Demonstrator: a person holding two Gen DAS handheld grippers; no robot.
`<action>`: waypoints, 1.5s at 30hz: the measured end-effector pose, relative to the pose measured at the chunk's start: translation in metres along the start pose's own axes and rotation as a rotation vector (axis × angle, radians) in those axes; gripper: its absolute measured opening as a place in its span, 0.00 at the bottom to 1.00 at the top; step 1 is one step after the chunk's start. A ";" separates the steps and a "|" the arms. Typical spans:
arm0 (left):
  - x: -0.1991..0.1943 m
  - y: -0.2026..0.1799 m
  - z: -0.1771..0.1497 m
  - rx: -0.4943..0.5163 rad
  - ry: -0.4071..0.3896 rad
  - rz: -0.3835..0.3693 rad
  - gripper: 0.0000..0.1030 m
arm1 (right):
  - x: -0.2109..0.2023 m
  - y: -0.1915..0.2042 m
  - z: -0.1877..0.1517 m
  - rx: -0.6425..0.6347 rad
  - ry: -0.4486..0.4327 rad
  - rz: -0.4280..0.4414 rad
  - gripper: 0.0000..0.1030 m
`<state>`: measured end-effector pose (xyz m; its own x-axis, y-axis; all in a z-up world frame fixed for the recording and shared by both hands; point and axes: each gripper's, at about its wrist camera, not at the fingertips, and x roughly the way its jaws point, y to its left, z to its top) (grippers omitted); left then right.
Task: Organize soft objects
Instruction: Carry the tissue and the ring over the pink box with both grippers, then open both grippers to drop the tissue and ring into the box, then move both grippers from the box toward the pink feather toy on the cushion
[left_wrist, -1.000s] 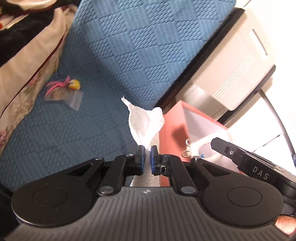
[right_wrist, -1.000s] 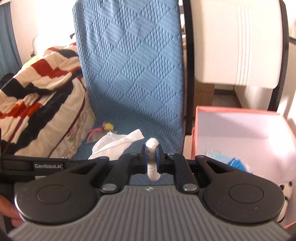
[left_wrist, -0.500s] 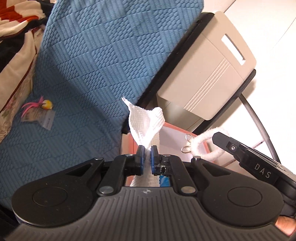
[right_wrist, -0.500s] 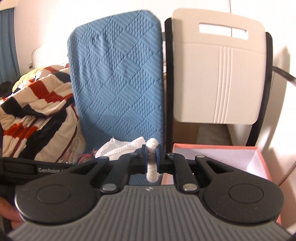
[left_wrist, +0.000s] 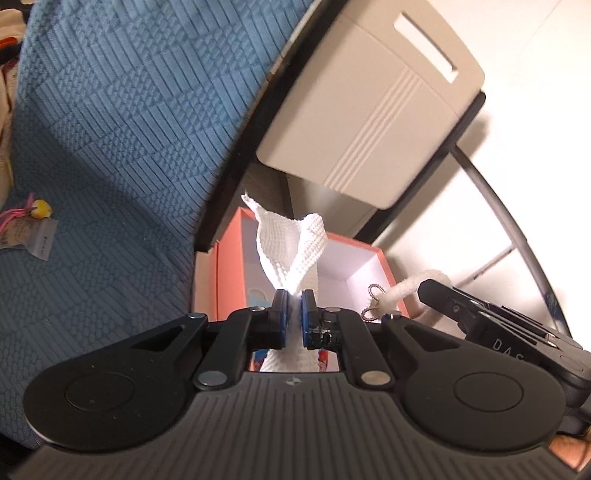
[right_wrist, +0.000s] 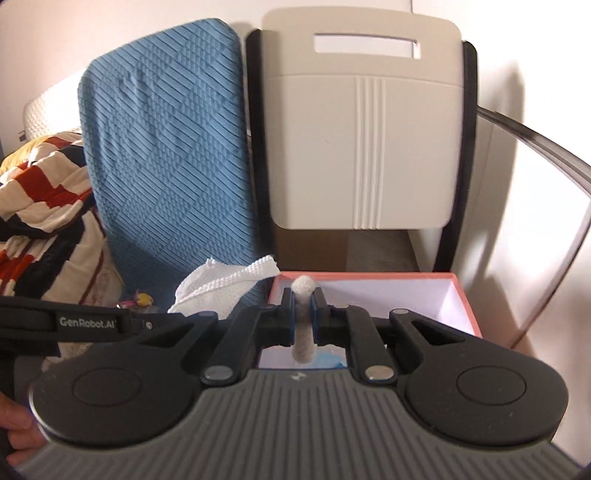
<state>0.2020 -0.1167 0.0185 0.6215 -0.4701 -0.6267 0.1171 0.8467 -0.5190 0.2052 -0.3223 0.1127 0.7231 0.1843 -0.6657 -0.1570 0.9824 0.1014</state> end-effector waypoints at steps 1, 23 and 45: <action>0.006 -0.003 -0.002 0.006 0.018 0.001 0.09 | 0.001 -0.004 -0.003 0.004 0.010 -0.010 0.11; 0.083 -0.028 -0.054 0.072 0.203 0.007 0.09 | 0.043 -0.078 -0.102 0.139 0.267 -0.127 0.13; -0.023 -0.028 -0.024 0.178 -0.089 0.079 0.50 | 0.003 -0.058 -0.059 0.163 0.082 -0.037 0.34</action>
<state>0.1659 -0.1355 0.0329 0.6995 -0.3829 -0.6034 0.1948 0.9146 -0.3544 0.1768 -0.3806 0.0610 0.6679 0.1514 -0.7287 -0.0158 0.9817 0.1896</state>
